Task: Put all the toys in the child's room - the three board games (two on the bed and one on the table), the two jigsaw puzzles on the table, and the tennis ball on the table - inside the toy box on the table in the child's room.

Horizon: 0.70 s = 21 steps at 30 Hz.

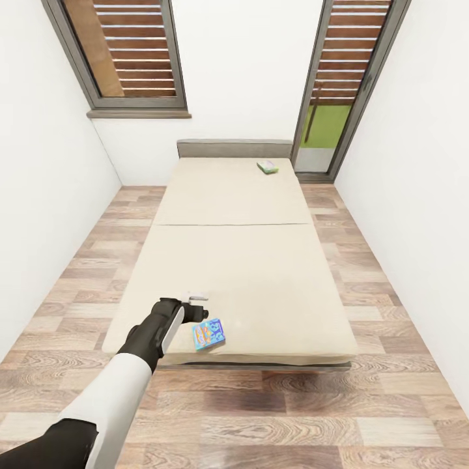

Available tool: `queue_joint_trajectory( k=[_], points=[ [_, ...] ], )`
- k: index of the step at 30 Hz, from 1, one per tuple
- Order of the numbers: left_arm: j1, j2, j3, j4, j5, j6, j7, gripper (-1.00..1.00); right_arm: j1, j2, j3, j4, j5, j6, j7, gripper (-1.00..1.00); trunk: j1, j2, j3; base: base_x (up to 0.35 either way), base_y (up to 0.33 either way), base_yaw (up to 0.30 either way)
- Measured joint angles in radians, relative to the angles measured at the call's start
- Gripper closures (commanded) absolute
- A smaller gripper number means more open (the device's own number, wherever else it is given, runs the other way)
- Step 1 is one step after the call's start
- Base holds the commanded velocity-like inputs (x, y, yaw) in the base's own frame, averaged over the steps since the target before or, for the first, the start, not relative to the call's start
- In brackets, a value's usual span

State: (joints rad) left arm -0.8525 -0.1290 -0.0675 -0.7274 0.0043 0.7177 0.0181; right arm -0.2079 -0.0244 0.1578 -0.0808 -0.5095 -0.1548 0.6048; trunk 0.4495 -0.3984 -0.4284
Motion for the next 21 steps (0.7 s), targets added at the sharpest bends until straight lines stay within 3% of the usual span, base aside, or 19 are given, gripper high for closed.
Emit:
queue_joint_trajectory(
  k=[6, 15, 21],
  points=[
    [0.0, -0.001, 0.001, 0.0, 0.0, -0.001, 0.0, -1.0, 0.0, 0.002, -0.002, 0.0, 0.0, 0.0, -0.004, -1.0, 0.0, 0.0, 0.0, 0.0, 0.0, 0.0],
    [0.0, -0.002, 0.0, 0.0, 0.0, 0.003, -0.003, -1.0, -0.012, 0.005, -0.007, -0.013, -0.008, 0.019, -0.094, -1.0, 0.0, 0.0, 0.0, 0.0, 0.0, 0.0],
    [0.0, -0.001, 0.001, 0.0, 0.001, 0.001, -0.007, -1.0, -0.062, 0.004, -0.023, -0.04, -0.057, 0.086, -0.137, -1.0, 0.0, 0.0, 0.0, 0.0, 0.0, 0.0]
  ],
)
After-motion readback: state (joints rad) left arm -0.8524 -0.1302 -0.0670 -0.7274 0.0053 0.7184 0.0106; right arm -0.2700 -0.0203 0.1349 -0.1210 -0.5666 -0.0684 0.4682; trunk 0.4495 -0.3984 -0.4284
